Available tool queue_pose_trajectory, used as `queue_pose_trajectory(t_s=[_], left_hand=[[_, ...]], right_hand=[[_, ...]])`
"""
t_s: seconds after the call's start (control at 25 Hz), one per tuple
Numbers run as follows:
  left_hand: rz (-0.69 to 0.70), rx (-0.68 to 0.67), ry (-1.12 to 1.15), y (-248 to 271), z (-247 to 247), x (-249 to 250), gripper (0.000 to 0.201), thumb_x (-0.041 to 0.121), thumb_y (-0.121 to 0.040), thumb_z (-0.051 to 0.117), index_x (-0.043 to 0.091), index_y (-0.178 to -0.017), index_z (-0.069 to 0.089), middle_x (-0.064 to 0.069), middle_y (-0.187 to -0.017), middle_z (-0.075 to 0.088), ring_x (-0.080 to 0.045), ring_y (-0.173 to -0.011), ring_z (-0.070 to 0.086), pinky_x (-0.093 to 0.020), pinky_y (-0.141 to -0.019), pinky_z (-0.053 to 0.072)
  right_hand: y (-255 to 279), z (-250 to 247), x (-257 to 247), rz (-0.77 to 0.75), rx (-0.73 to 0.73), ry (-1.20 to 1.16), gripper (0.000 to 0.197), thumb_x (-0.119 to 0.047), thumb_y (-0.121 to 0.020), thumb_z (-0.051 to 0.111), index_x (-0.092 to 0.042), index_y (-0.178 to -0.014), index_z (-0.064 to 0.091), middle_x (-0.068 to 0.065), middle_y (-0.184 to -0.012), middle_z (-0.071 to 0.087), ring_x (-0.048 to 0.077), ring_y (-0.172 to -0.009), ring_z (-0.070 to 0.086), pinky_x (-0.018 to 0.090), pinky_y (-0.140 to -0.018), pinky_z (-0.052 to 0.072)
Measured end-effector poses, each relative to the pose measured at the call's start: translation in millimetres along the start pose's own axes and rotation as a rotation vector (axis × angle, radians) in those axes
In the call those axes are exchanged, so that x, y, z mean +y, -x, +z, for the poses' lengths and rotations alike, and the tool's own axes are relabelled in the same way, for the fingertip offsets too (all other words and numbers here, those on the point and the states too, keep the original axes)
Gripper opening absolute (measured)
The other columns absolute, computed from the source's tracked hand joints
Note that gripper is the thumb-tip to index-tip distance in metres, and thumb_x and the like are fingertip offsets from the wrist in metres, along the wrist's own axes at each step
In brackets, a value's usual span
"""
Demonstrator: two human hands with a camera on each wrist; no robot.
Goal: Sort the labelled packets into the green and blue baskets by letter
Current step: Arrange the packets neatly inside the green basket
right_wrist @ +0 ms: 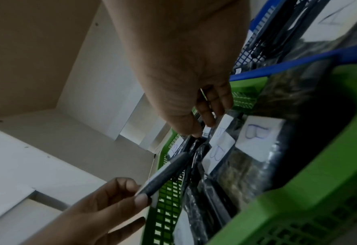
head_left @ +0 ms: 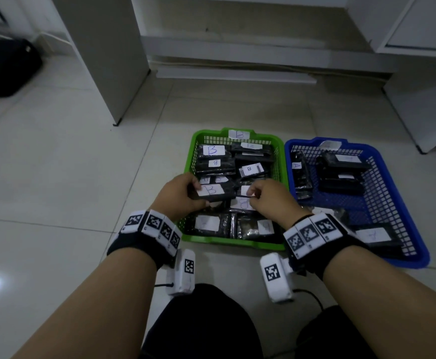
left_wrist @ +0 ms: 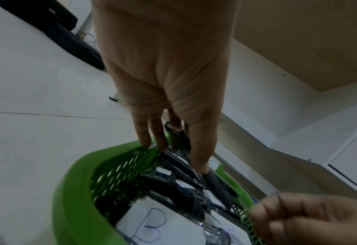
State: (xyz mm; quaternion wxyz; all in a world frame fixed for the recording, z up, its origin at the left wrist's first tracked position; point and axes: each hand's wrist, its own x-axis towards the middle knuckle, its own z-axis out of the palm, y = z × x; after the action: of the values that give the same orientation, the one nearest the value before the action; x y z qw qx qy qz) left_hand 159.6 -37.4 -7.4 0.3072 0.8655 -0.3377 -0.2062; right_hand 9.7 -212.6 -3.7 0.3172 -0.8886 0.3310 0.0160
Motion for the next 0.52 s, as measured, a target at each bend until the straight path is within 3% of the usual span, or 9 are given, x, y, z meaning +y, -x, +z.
queue_pose_trajectory(t_s=[0.08,0.16,0.28,0.44,0.52], left_hand=[[-0.013,0.043,-0.005,-7.6,2.4,-6.5,0.051,0.029,-0.064,0.083,0.033,-0.104,0.051,0.005,-0.105,0.061,-0.013,-0.093,0.059,-0.024,-0.079,0.050],[-0.014,0.034,-0.104,-14.2,5.4,-8.5,0.062,0.036,-0.065,0.081,0.042,-0.117,0.049,0.002,-0.115,0.058,-0.018,-0.109,0.053,-0.037,-0.098,0.044],[0.023,-0.017,-0.373,-21.9,11.9,-8.6,0.065,0.038,-0.072,0.074,0.041,-0.130,0.045,0.005,-0.125,0.055,-0.019,-0.121,0.040,-0.040,-0.103,0.028],[0.094,-0.082,-0.596,-31.2,19.1,-15.7,0.057,0.039,-0.073,0.072,0.044,-0.125,0.049,0.018,-0.128,0.053,-0.015,-0.127,0.032,-0.050,-0.111,0.013],[0.090,-0.098,-0.622,-34.2,23.1,-15.5,0.052,0.039,-0.073,0.071,0.043,-0.121,0.050,0.017,-0.126,0.052,-0.017,-0.128,0.029,-0.059,-0.112,0.003]], right_hand=[[-12.2,4.4,-12.4,-0.018,-0.055,-0.056,0.030,-0.020,-0.090,0.057,-0.021,-0.120,0.059,0.003,-0.114,0.061,0.019,-0.099,0.058,0.025,-0.079,0.044],[-24.9,11.2,-19.7,-0.002,-0.128,-0.090,0.040,-0.022,-0.092,0.056,-0.020,-0.132,0.051,0.006,-0.120,0.060,0.020,-0.106,0.057,0.025,-0.085,0.043],[-38.1,22.6,-17.6,0.027,-0.168,-0.090,0.035,-0.019,-0.090,0.060,-0.018,-0.124,0.056,0.005,-0.117,0.063,0.021,-0.109,0.059,0.025,-0.088,0.044],[-45.9,31.1,-11.0,-0.032,-0.168,-0.014,0.018,-0.015,-0.083,0.069,-0.017,-0.100,0.065,-0.004,-0.093,0.063,0.010,-0.083,0.058,0.019,-0.070,0.042],[-51.1,30.2,-12.1,-0.030,-0.134,-0.043,0.008,-0.013,-0.084,0.067,-0.013,-0.092,0.068,-0.004,-0.094,0.063,0.007,-0.076,0.059,0.018,-0.065,0.046]])
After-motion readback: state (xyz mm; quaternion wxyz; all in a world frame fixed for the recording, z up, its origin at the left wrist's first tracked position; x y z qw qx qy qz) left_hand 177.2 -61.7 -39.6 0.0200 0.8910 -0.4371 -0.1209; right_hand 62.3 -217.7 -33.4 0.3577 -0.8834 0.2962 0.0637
